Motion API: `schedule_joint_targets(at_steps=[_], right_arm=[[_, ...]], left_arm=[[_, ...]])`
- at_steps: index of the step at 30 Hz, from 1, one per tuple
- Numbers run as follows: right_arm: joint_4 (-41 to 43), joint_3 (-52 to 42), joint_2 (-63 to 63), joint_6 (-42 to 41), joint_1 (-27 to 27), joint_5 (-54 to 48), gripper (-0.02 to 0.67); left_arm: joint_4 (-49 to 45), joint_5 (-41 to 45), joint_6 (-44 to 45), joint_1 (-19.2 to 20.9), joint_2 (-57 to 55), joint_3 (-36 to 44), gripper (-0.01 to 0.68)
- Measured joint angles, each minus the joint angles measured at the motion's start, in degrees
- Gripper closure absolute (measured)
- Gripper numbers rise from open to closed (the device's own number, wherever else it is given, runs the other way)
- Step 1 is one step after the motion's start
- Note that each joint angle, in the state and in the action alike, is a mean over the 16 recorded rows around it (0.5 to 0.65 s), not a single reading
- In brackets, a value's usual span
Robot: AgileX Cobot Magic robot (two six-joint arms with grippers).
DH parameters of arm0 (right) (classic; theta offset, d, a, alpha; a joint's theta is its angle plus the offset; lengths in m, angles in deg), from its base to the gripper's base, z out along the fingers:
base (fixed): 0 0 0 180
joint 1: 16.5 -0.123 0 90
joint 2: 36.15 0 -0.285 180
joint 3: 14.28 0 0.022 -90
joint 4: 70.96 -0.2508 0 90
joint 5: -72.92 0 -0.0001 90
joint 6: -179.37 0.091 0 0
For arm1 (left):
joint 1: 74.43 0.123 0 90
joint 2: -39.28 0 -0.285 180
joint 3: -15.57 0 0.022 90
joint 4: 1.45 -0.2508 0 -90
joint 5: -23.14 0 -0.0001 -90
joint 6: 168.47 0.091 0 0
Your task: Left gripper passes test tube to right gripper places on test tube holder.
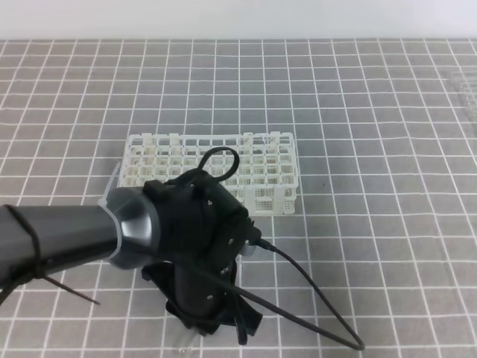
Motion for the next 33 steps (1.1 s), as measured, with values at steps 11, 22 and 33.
schedule_joint_targets(at_steps=[11,22,33], right_arm=[[-0.04,0.00,0.00,0.00,0.00,0.06,0.670],[-0.66,0.00,0.00,0.00,0.00,-0.35,0.670],[-6.26,1.32,0.11,-2.16,0.00,-3.22,0.670]], left_arm=[[-2.35,-0.40,1.63,0.02,1.94,0.31,0.597],[-3.31,-2.42,1.81,0.12,12.62,0.91,0.627],[-6.12,-22.99,1.45,0.13,31.73,12.04,0.639]])
